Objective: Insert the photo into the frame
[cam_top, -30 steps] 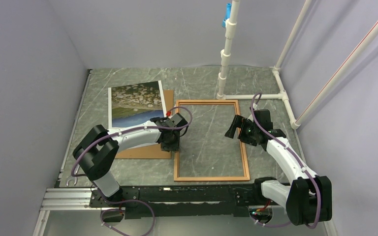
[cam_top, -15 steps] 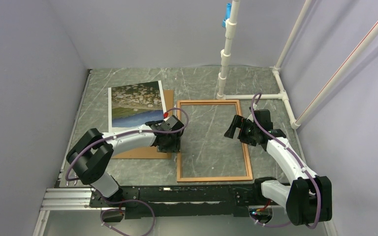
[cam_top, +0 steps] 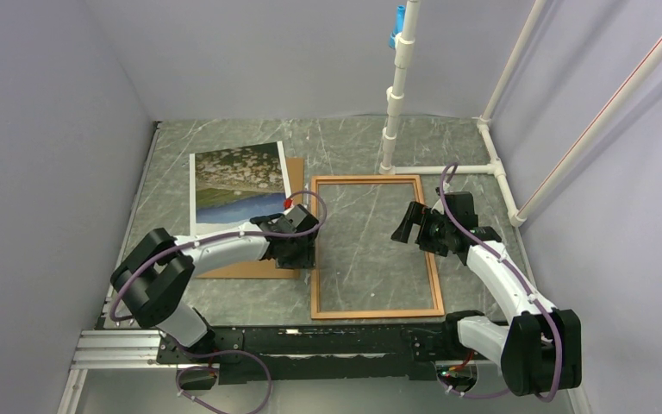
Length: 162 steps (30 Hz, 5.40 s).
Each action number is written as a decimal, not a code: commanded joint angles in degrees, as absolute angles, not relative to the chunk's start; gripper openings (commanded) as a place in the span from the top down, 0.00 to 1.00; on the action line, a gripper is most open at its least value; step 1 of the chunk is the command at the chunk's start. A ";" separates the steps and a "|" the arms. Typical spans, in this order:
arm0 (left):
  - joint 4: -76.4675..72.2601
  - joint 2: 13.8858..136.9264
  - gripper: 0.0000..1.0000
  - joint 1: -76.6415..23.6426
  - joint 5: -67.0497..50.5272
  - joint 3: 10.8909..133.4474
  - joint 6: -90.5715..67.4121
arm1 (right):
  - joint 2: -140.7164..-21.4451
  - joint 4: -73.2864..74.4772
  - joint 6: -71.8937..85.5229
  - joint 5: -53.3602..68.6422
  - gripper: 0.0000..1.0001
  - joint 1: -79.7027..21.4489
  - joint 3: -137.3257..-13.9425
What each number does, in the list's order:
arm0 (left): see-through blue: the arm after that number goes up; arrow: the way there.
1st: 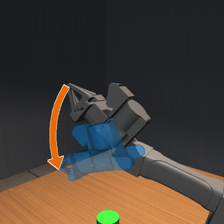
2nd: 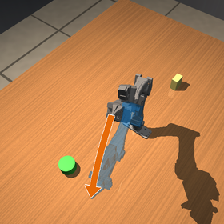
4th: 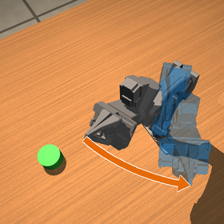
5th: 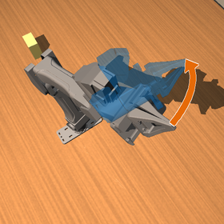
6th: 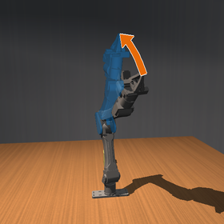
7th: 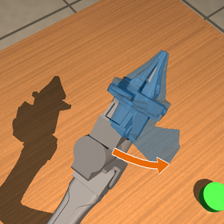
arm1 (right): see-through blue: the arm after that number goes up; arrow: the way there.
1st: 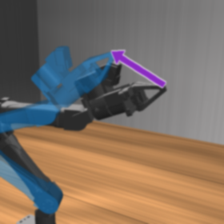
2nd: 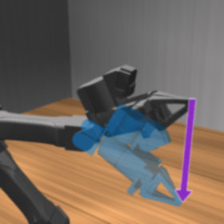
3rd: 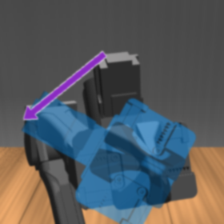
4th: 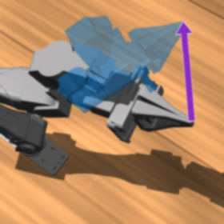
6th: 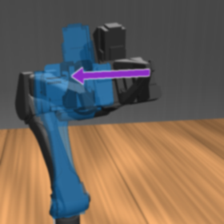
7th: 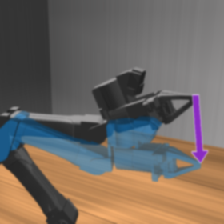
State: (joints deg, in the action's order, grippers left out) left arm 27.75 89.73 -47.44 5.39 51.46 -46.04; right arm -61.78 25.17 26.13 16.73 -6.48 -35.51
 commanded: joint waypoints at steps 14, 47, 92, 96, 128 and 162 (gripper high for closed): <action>14.21 69.01 0.19 -37.22 -2.84 35.98 -44.92 | -67.50 19.47 31.75 15.61 0.00 -22.74 -42.80; 27.91 69.45 0.25 -13.45 8.32 39.99 -32.50 | -120.47 20.19 35.45 20.94 0.37 -44.35 -85.29; 29.26 83.07 0.48 -13.70 4.32 44.29 -29.30 | -117.01 8.79 44.12 29.07 0.46 -43.29 -78.08; 29.17 83.12 0.49 -13.71 4.38 44.21 -29.20 | -117.21 7.15 45.24 30.09 0.49 -43.39 -76.60; 29.30 82.88 0.50 -13.80 5.27 43.97 -28.13 | -117.33 8.97 45.17 28.00 0.63 -44.27 -76.11; 31.23 81.84 0.50 -13.75 6.67 44.51 -27.33 | -115.30 0.27 53.27 29.54 0.73 -44.57 -66.21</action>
State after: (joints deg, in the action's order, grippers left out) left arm 29.91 82.26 -13.74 5.26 43.75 -28.10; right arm -116.90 0.95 51.79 29.06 -44.07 -67.88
